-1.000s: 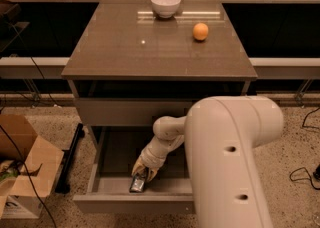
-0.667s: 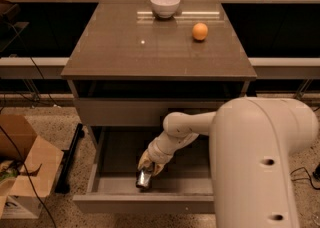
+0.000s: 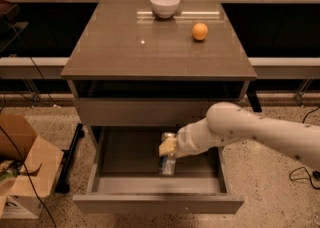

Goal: Pick redbull can from middle drawer and place on counter

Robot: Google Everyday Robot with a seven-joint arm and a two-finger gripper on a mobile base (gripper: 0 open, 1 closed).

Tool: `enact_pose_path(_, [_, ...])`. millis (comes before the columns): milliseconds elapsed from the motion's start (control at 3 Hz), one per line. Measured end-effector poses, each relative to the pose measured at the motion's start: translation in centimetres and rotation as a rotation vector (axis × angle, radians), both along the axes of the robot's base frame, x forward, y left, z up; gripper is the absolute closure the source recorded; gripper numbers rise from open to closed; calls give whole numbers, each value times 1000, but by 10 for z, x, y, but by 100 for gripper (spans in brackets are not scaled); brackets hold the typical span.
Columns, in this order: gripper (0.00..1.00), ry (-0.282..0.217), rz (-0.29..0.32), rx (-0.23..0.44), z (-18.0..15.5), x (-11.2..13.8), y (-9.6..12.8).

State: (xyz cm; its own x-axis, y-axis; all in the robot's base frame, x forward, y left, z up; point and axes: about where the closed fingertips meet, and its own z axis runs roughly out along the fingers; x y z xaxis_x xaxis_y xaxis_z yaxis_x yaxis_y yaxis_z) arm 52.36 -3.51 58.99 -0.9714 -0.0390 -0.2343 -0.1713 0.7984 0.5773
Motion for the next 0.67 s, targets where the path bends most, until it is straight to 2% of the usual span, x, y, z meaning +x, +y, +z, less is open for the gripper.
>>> enact_pose_path(333, [100,-183,18,-23,71,-9,-51])
enact_pose_path(667, [100,-327,59,-49,128,5,-96])
